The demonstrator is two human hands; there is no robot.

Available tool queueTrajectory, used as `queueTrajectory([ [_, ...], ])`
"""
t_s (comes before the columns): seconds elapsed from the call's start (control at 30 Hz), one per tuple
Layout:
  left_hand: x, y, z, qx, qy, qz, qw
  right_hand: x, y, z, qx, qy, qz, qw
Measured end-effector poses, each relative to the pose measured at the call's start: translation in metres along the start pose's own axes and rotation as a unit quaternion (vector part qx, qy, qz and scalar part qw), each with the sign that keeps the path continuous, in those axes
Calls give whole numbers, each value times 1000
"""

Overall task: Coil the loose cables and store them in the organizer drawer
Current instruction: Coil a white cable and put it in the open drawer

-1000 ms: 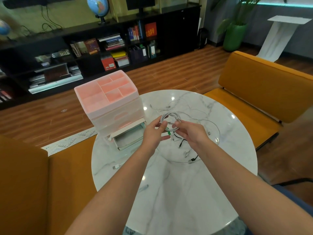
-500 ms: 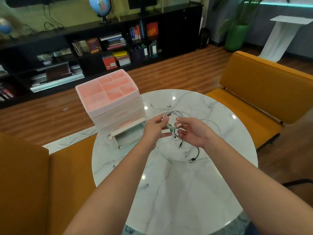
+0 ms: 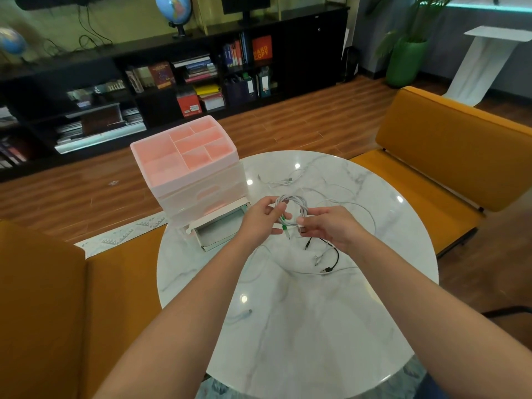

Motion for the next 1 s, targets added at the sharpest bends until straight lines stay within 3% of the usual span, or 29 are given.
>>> queueTrajectory([
  [0.13,8,-8,7,-27,60,62,996,1,0,-2,-8,-15,-20,1000],
  [0.4,11,-14,4,11,111,65,992,1,-2,-1,22,-19,-63,998],
  [0.57,-3,-10,0,37,11,33,999,4,-1,0,35,47,-65,996],
  [0.7,-11,-10,-3,10,-57,44,997,7,-3,3,35,77,-49,995],
  [1.0,-6,-22,0,41,128,-62,989,-14,-5,-3,86,9,-70,994],
])
Point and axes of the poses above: each hand's wrist, its own z-axis towards the middle knuckle, its own x-axis out of the back of the hand, y = z × x, the point moved 5 cm from there along z, towards the middle knuckle, and after that the axes turned 12 degrees about x, right-handed, at the moved point
